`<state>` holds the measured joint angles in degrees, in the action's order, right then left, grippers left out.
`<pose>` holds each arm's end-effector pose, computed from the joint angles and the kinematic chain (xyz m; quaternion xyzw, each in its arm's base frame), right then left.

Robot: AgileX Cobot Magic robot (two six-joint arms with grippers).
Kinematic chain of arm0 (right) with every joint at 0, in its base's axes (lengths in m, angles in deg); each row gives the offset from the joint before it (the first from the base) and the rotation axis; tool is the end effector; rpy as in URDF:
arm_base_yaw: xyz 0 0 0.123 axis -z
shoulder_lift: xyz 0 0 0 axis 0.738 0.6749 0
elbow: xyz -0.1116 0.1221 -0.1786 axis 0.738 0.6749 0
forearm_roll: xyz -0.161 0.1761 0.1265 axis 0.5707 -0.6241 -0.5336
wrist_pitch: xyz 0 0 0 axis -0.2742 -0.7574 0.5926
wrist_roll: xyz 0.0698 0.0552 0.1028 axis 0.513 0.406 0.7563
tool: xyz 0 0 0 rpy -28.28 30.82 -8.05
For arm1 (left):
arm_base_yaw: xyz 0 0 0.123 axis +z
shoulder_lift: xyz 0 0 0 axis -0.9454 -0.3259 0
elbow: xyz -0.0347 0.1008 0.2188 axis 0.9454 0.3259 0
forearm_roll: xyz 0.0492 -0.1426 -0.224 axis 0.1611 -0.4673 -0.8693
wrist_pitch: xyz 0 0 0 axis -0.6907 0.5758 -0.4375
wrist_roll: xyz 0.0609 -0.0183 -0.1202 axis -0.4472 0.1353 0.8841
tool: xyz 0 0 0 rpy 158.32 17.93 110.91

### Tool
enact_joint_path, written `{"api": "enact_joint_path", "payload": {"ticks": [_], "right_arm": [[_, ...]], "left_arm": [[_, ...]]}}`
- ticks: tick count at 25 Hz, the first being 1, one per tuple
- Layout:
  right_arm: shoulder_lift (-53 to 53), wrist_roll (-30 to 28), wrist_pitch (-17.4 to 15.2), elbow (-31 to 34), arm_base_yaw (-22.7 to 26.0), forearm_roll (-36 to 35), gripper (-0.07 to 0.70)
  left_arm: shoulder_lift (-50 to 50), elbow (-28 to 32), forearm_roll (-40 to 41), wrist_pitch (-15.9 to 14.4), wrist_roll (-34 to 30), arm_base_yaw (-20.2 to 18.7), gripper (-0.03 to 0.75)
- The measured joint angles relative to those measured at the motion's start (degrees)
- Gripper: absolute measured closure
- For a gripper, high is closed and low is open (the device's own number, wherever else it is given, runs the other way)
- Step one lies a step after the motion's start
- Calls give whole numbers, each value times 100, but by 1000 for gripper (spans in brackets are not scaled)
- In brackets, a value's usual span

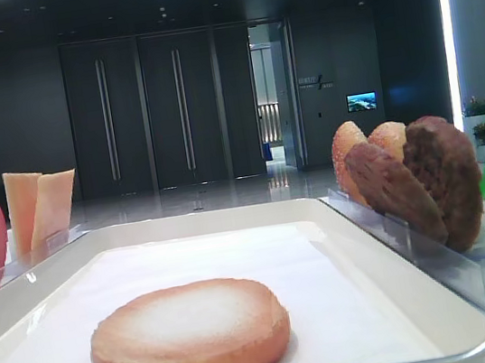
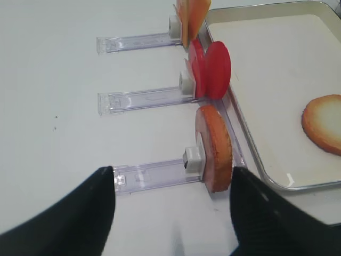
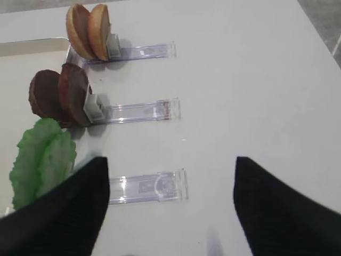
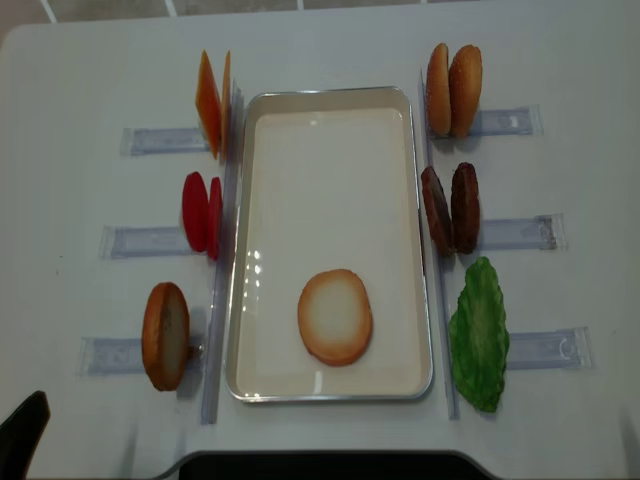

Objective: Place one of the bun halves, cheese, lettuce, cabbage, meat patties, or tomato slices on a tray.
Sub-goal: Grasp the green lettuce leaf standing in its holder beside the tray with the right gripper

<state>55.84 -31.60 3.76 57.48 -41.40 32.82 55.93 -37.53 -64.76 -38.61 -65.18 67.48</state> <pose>0.0879 0.0157 0.2618 -0.0005 0.8636 0.0521 0.5015 0.0896 -0.0107 0.2516 0.0538 0.8679 -0.0221 0.4934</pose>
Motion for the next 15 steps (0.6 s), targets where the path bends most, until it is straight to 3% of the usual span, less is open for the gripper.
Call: {"api": "enact_joint_path", "payload": {"ticks": [15], "right_arm": [[940,-105,23,-178,0,-7,187]], "left_arm": [[0,0,0,4,0,0,199]]}}
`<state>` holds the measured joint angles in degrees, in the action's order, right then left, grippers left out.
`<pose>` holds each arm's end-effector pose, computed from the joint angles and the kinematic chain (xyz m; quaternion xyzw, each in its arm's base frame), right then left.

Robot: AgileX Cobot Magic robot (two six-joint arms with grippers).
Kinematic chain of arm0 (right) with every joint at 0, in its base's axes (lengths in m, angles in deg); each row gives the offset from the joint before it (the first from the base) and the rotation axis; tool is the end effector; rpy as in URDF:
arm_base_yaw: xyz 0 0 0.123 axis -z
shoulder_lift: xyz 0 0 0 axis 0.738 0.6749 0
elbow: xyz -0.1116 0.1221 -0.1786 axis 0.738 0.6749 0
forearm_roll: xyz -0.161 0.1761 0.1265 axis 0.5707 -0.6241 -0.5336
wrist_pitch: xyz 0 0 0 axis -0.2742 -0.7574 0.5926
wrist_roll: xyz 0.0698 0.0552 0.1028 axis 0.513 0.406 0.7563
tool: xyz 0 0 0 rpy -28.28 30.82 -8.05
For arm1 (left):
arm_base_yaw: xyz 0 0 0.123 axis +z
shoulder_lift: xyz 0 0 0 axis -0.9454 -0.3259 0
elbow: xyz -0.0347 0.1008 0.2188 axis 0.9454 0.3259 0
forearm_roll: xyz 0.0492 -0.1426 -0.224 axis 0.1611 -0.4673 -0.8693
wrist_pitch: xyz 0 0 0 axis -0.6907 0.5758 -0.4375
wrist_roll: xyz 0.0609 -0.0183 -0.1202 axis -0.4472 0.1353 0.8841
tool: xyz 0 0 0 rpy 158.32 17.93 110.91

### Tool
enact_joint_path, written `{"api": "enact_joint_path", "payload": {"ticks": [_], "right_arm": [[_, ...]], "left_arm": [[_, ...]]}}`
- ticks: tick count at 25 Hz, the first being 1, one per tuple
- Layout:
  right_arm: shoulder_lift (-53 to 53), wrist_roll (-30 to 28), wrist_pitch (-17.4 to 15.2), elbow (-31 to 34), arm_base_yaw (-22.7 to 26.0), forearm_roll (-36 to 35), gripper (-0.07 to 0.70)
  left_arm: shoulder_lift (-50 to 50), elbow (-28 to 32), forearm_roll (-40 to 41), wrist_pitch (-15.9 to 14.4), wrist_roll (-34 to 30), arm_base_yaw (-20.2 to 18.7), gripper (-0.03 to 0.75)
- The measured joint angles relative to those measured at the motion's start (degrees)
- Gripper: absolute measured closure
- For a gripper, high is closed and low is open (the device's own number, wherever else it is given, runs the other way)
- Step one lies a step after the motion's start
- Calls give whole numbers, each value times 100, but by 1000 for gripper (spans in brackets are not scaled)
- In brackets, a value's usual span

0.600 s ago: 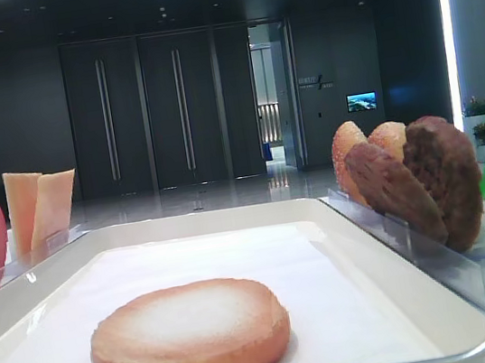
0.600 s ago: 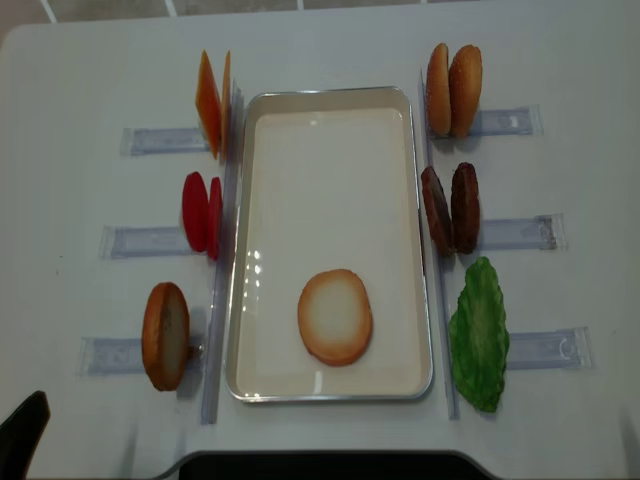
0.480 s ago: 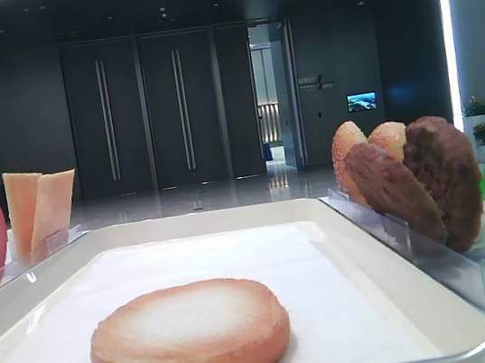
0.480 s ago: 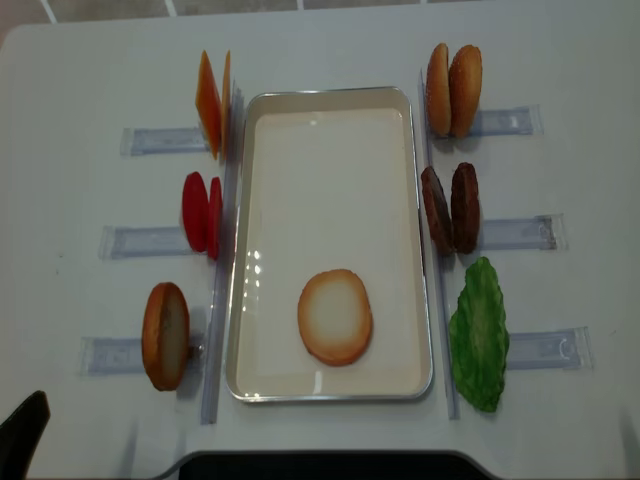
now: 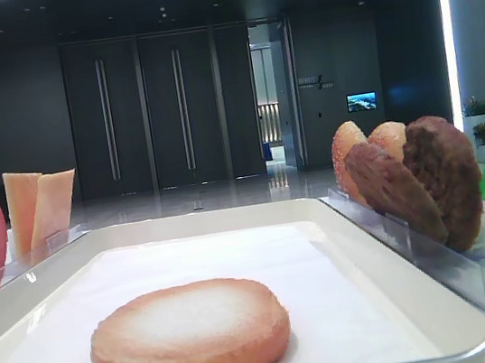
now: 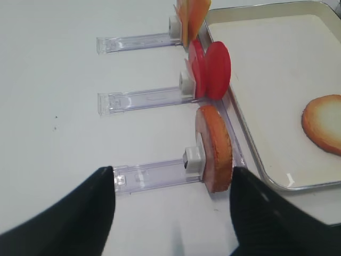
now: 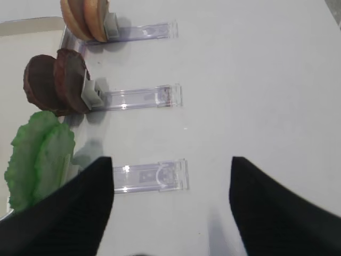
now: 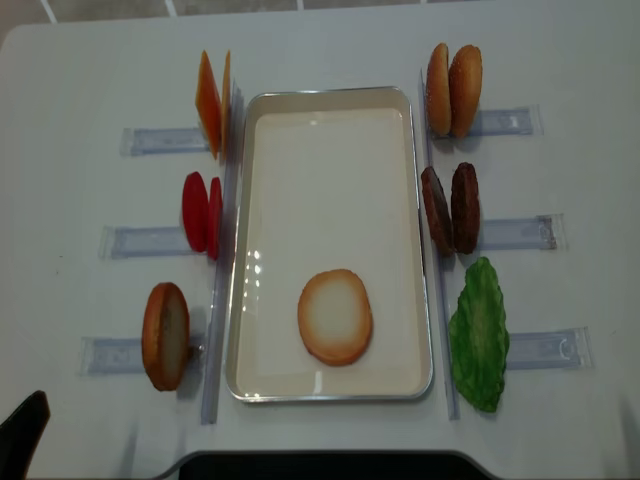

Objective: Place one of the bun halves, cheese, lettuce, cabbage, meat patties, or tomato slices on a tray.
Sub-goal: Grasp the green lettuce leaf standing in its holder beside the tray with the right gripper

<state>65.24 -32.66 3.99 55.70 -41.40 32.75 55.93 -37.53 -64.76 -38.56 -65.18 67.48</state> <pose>0.1080 0.0136 0.2569 -0.0016 0.8935 0.0545 0.4457 0.0897 -0.0107 0.2517 0.0538 0.8676 -0.0221 0.4938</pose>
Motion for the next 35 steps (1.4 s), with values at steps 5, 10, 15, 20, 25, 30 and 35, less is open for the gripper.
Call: {"api": "enact_joint_path", "payload": {"ticks": [5,10,15,20,25,30,35], "right_arm": [[492,6,-424,-163,0,0,192],[1371,79,-540,-759,0,0,197],[2358,85,-547,-1559,0,0,198],[3094,109,-541,-2229,-192,0,198],[3577,135,-537,-2399,-217,0,198],[3840,315,-537,-2399,-336,-274,198],[4284,956,-536,-2399,-1228,-383,198]], "left_arm": [[0,0,0,0,0,7,199],[0,0,0,0,0,7,199],[0,0,0,0,0,7,199],[0,0,0,2,0,7,199],[0,0,0,2,0,7,199],[0,0,0,2,0,7,199],[0,0,0,2,0,7,199]]}}
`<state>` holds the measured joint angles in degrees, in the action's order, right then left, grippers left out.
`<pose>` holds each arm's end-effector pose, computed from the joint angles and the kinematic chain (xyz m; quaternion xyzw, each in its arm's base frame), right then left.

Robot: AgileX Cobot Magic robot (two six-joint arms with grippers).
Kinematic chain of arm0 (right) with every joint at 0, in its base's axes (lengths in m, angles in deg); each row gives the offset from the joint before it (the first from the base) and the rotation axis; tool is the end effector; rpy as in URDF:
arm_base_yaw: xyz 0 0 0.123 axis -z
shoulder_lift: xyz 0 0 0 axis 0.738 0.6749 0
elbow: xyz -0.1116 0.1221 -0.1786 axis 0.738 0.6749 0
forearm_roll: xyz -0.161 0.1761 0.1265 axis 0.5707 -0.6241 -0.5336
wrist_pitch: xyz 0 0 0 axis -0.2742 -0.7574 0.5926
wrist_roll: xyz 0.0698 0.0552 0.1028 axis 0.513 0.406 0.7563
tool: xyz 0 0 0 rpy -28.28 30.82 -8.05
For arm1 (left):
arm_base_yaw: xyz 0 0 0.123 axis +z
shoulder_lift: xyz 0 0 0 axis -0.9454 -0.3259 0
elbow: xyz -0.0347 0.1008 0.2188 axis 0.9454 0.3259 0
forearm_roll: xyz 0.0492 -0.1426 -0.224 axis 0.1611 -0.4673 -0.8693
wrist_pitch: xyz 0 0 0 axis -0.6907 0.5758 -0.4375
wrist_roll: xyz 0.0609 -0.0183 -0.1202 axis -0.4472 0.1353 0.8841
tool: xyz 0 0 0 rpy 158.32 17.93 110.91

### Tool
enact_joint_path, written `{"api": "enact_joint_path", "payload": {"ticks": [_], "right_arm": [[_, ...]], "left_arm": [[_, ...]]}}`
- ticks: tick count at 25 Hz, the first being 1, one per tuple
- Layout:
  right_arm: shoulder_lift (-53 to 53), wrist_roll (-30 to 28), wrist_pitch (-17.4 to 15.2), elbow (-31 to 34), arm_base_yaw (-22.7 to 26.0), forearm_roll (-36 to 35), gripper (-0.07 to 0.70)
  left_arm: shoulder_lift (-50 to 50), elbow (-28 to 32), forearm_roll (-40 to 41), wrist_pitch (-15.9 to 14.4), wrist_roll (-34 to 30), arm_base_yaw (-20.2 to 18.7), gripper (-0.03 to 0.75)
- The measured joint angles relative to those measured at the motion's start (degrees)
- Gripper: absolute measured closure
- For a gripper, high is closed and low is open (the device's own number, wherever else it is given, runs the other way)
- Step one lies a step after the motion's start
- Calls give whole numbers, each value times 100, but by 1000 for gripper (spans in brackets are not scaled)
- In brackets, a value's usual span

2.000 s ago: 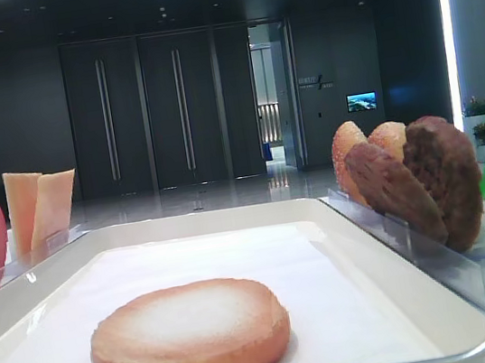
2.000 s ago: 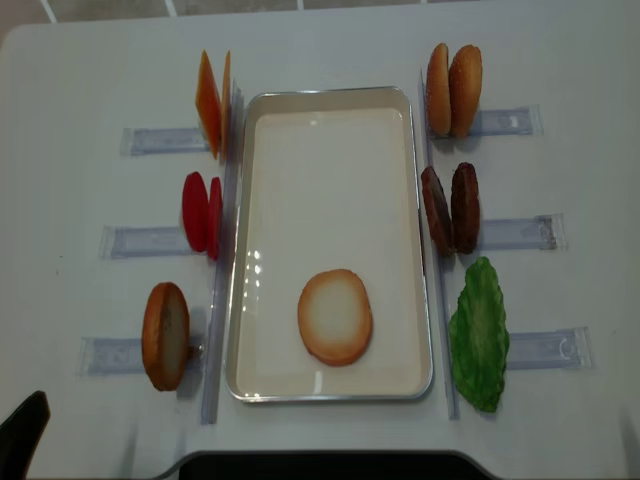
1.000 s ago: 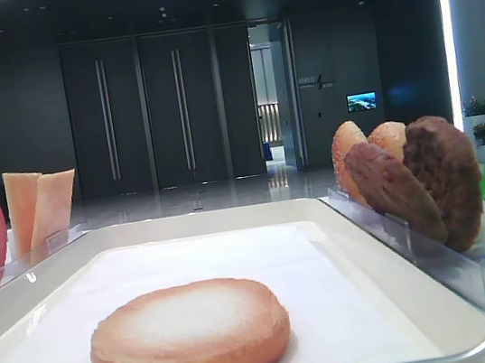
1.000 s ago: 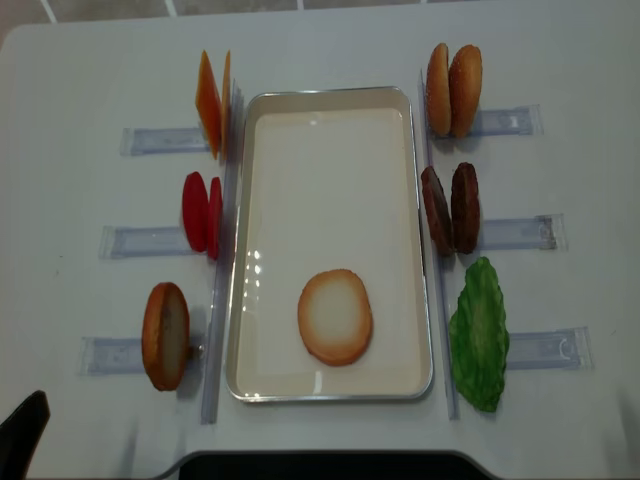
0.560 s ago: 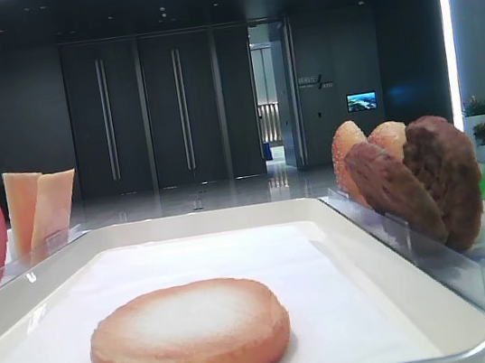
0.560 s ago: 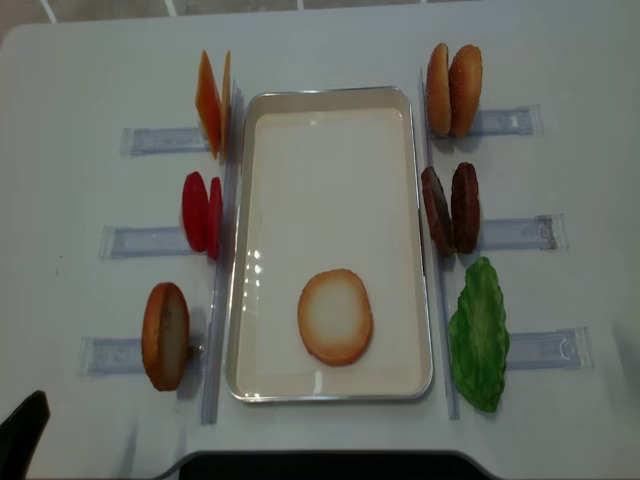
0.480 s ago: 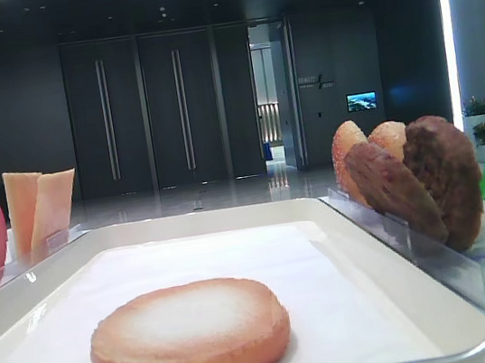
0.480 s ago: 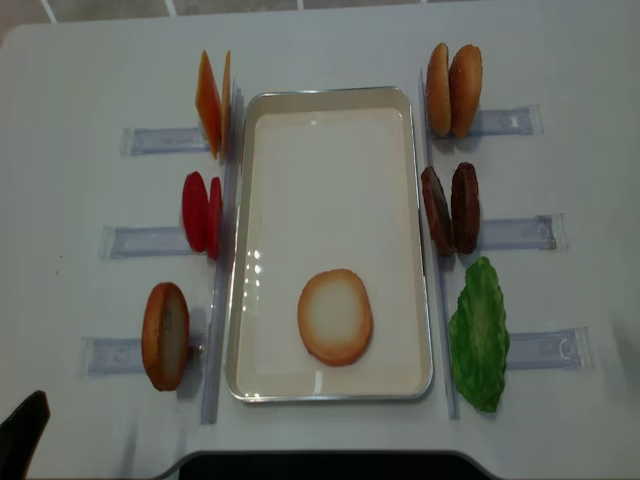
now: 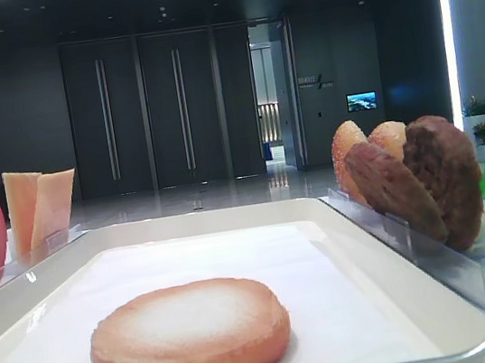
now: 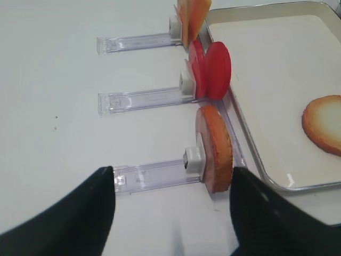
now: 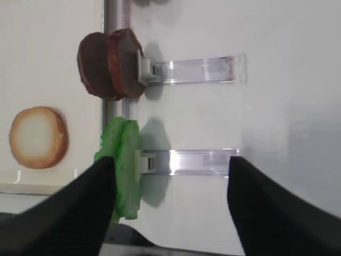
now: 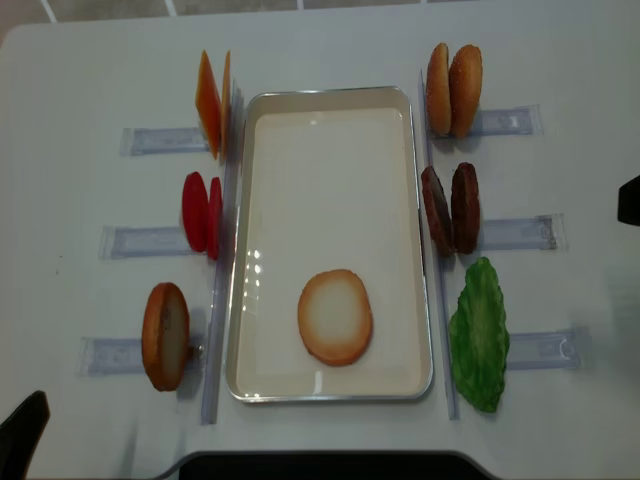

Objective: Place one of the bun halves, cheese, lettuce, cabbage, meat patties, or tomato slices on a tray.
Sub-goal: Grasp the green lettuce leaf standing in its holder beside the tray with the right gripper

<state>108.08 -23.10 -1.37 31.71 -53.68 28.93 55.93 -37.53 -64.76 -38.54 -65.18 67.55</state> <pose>0.2036 0.0564 0.2776 -0.0090 0.9616 0.1538 0.2273 0.0897 -0.0106 0.2517 0.0533 0.8676 -0.0218 0.4939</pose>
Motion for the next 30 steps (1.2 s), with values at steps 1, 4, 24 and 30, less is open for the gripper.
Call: {"api": "enact_joint_path", "payload": {"ticks": [1,4,24,30], "right_arm": [[51,199,0,-6,-217,134,198],[152,1002,0,-6,-1048,611,198],[1624,3653,38,-6,-3501,1841,198],[1903,3773,489,-6,-3501,1879,198]], "left_arm": [[0,0,0,0,0,0,199],[0,0,0,0,0,0,199],[0,0,0,0,0,0,199],[0,0,0,0,0,0,199]]}}
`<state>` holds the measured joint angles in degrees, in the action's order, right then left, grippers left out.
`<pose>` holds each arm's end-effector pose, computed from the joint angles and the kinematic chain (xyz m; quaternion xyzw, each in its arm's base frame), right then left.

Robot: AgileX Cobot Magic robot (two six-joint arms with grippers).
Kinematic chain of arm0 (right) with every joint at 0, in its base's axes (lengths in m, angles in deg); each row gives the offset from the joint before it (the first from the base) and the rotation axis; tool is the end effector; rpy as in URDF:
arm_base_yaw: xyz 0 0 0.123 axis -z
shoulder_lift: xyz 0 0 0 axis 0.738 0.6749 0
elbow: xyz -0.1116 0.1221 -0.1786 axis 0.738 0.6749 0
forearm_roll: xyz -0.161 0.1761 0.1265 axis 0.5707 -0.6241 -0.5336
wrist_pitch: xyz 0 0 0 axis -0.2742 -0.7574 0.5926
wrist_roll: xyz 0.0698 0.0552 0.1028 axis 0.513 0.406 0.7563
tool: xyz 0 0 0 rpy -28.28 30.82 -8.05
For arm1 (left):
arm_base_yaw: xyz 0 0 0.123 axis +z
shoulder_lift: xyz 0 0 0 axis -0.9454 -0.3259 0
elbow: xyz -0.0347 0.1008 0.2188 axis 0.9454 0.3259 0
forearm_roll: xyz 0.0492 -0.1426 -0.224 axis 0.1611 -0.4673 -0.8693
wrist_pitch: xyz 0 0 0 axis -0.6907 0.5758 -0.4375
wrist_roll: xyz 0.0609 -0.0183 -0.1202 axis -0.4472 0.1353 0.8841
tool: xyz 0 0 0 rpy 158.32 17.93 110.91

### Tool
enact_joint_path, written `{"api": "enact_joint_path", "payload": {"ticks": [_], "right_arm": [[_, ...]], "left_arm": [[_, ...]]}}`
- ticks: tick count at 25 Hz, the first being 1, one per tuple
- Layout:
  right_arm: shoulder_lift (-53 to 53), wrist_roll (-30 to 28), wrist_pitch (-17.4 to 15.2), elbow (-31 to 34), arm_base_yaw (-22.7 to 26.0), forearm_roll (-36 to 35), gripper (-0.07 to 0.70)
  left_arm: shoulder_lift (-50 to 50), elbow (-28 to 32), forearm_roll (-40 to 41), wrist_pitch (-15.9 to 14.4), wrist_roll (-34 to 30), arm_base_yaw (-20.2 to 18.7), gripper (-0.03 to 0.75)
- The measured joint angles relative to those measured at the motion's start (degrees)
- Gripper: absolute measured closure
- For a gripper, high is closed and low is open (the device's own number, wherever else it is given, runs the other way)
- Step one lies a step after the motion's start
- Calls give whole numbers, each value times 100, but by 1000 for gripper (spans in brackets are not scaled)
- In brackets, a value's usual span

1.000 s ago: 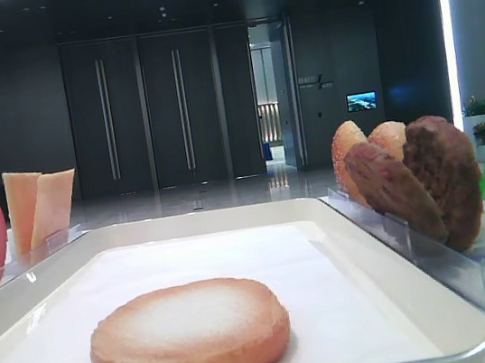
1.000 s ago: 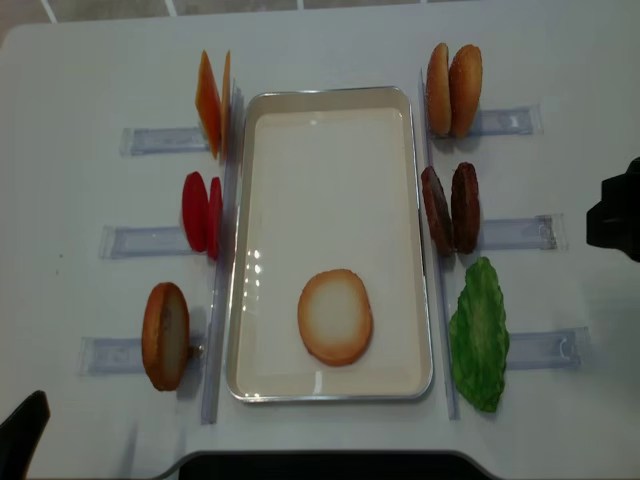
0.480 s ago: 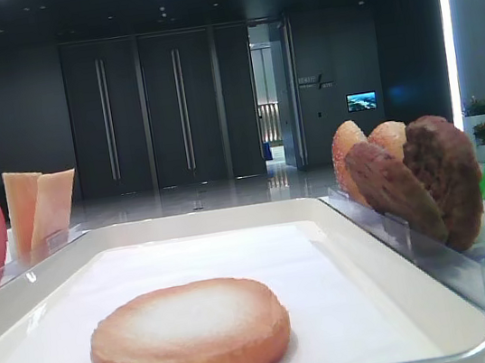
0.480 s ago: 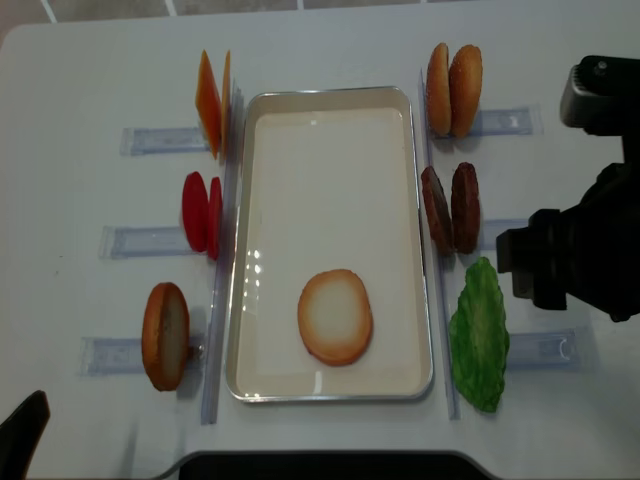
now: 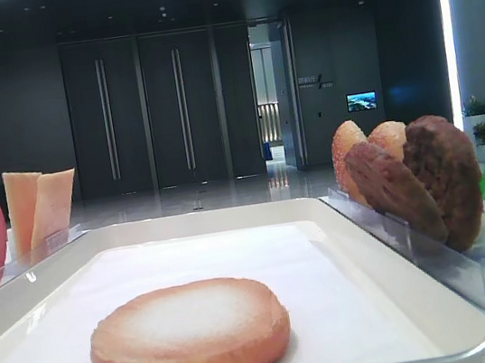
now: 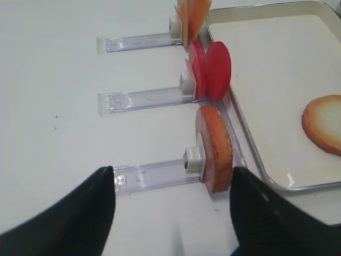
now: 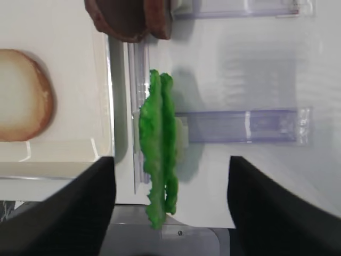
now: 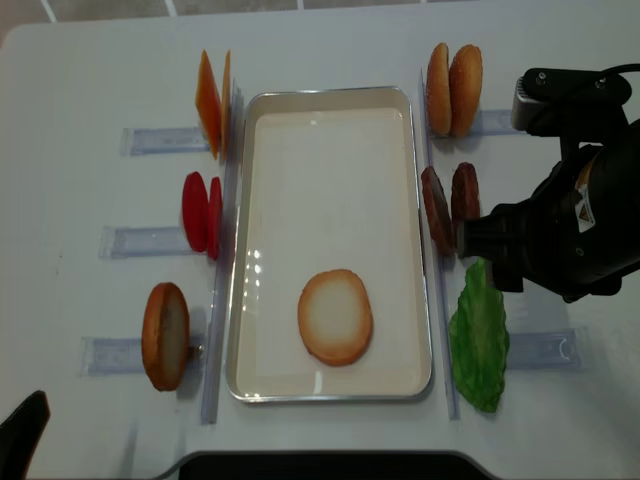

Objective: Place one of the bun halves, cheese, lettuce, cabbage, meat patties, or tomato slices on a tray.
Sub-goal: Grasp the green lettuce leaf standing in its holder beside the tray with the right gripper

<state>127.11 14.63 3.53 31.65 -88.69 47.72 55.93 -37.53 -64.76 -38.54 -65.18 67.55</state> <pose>0.1990 0.1647 0.1994 -0.0090 0.9923 0.0591 0.1086 0.0897 -0.0106 0.2517 0.0533 0.8676 -0.0218 0.4939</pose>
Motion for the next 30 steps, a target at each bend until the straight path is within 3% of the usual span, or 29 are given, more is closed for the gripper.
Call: {"api": "enact_joint_path", "payload": {"ticks": [23,30], "right_arm": [[826,-64,187,0,-219,-129,199],[826,-64,193,0,-219,-129,235]], "left_arm": [[0,0,0,0,0,0,199],[0,0,0,0,0,0,199]]}}
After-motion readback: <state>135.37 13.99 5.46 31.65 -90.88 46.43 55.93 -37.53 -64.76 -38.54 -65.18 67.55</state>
